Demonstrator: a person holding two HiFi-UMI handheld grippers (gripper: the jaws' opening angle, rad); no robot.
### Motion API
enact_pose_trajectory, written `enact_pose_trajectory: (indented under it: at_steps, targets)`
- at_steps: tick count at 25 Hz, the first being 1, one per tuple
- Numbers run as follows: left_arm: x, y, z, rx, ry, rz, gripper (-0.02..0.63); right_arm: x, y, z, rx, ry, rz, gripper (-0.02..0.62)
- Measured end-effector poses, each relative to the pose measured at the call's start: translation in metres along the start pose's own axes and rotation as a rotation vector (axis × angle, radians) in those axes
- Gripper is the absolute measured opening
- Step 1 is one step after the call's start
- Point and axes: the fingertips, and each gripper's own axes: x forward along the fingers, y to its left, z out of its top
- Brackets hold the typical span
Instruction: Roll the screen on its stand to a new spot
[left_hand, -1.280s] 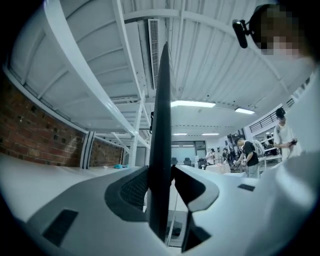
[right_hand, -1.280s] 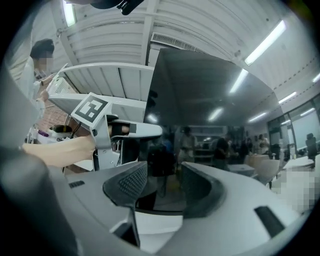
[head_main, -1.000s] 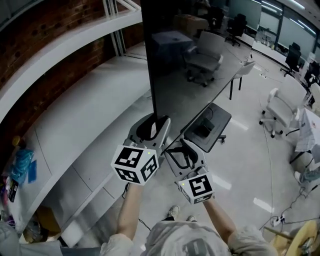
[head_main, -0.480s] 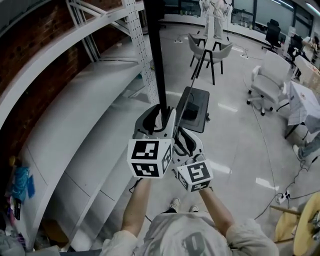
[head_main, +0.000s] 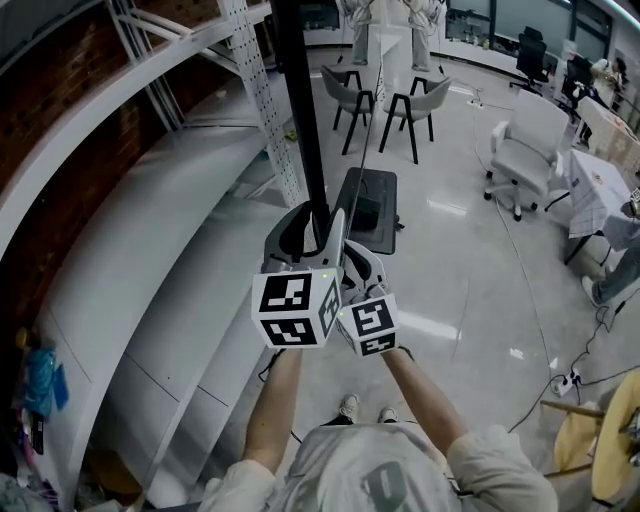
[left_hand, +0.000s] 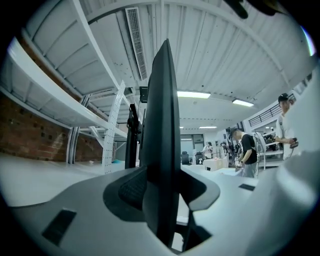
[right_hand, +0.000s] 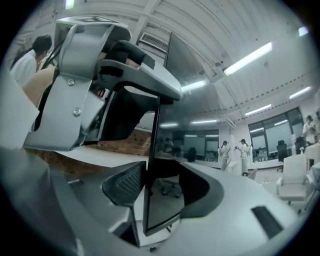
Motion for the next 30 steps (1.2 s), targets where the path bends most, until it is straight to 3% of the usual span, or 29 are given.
enact_pose_trajectory:
  at_steps: [6, 11, 14, 18, 30]
  targets:
    - [-0.003, 0.003, 0.001, -0.014, -0.015, 0.007, 0.187, -0.005, 0.004, 0.0, 0.089, 0.002, 0.034, 0.172]
    - [-0.005, 0.001, 0.001, -0.008, -0.007, 0.029, 0.183, -0.005, 0.004, 0.0, 0.09, -0.007, 0.044, 0.173]
    - [-0.006, 0.002, 0.0, -0.015, 0.002, 0.036, 0.181, 0.002, 0.003, 0.002, 0.095, -0.01, 0.063, 0.209]
    - [-0.008, 0.004, -0.001, -0.016, 0.022, 0.03, 0.181, 0.015, 0.002, 0.012, 0.088, -0.041, 0.033, 0.262]
    - [-0.016, 0.008, -0.002, -0.008, 0.037, -0.042, 0.184, 0.01, 0.01, 0.011, 0.11, -0.055, -0.065, 0.224]
